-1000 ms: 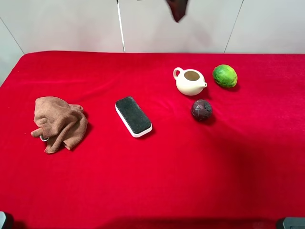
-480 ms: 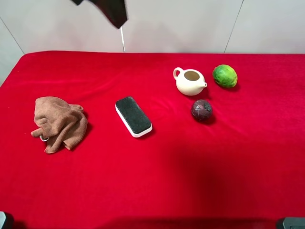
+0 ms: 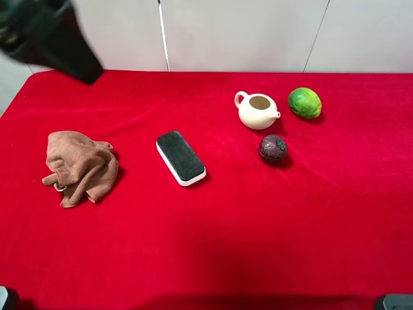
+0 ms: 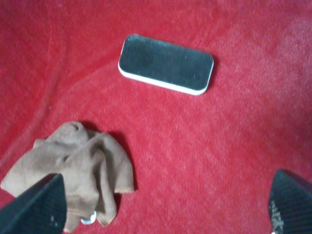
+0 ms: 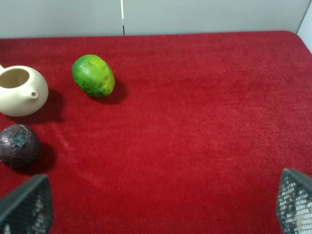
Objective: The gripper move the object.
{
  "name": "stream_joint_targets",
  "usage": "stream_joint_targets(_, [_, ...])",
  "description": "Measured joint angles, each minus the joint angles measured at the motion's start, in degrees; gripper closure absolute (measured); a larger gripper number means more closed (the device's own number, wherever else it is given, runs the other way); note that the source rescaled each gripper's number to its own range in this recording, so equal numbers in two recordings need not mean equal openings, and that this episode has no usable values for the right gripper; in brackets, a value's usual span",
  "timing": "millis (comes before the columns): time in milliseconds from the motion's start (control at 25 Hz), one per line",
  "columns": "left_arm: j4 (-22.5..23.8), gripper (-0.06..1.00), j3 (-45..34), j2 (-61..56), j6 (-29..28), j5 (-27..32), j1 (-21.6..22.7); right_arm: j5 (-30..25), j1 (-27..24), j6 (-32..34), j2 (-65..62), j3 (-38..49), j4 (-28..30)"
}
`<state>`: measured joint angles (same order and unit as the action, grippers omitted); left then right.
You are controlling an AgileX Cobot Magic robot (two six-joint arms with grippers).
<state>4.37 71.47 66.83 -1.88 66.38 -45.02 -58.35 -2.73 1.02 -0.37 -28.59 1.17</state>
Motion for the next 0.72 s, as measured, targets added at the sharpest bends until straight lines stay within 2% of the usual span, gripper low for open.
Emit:
stream_joint_targets(80, [0.1,0.3,-3.1,-3.1,0.0,-0.2,0.0,0.0,0.0,0.0,0.0,0.0,0.0])
stream_joint_targets(160, [0.1,0.11,-6.2,-6.6,-0.1,-0.2,0.0,0.0,0.0,0.0,0.0,0.0,0.0])
stream_joint_targets(280, [0.1,-0.01,-11.2,-11.9,-1.5,0.0,0.0,0.0,0.0,0.0,0.0,0.0,0.0])
stream_joint_targets(480, [-0.1,-0.05,-18.7,-21.0,-7.3,2.0,0.0,0.0,0.0,0.0,0.0,0.0,0.0])
stream_joint_targets(720, [-0.1,-0.06,-26.5,-31.3,-8.6,2.0,0.0,0.0,0.0,0.0,0.0,0.0,0.0])
